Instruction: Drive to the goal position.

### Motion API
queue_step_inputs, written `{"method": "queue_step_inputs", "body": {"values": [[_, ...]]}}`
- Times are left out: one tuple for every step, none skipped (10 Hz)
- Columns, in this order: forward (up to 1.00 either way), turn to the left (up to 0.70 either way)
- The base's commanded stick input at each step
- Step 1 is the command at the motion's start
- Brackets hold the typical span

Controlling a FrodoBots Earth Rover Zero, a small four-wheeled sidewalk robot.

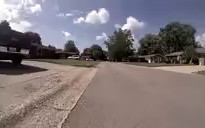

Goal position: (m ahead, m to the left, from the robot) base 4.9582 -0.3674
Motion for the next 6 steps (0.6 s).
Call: {"method": "queue_step_inputs", "body": {"values": [[1.00,0.00],[1.00,0.00],[1.00,0.00],[1.00,0.00],[1.00,0.00],[1.00,0.00]]}}
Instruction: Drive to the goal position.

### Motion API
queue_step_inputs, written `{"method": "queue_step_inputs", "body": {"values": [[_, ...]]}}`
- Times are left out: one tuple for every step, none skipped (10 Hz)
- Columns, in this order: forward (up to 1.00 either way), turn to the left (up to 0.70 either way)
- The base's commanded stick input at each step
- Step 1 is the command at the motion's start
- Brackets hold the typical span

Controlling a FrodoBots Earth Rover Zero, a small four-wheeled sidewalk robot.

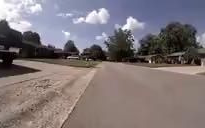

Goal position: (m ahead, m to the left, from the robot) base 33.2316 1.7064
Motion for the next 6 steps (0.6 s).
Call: {"method": "queue_step_inputs", "body": {"values": [[1.00,0.00],[1.00,0.00],[1.00,0.00],[1.00,0.00],[1.00,0.00],[1.00,0.00]]}}
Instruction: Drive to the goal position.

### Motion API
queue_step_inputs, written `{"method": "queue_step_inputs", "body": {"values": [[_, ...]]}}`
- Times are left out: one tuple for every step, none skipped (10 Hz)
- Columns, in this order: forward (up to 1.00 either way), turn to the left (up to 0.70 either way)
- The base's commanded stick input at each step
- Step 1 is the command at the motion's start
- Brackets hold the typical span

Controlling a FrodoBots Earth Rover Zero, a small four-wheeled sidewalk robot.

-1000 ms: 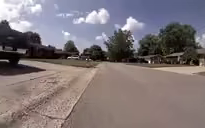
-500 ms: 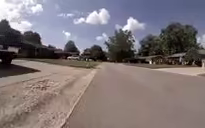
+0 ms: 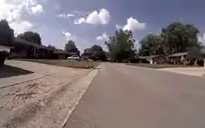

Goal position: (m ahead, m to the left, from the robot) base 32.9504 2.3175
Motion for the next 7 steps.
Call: {"method": "queue_step_inputs", "body": {"values": [[1.00,0.00],[1.00,0.00],[1.00,0.00],[1.00,0.00],[1.00,0.00],[1.00,0.00],[1.00,0.00]]}}
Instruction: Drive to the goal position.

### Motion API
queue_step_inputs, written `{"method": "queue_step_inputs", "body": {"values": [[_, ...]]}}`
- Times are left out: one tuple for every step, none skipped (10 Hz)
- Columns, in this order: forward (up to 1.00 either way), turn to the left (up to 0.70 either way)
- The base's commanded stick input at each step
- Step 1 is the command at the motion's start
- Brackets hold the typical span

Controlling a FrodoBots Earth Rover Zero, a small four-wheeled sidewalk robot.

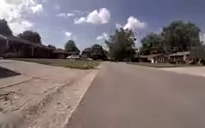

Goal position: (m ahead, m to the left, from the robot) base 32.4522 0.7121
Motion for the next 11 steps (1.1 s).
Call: {"method": "queue_step_inputs", "body": {"values": [[1.00,0.00],[1.00,0.00],[1.00,0.00],[1.00,0.00],[1.00,0.00],[1.00,0.00],[1.00,0.00],[1.00,0.00],[1.00,0.00],[1.00,0.00],[1.00,0.00]]}}
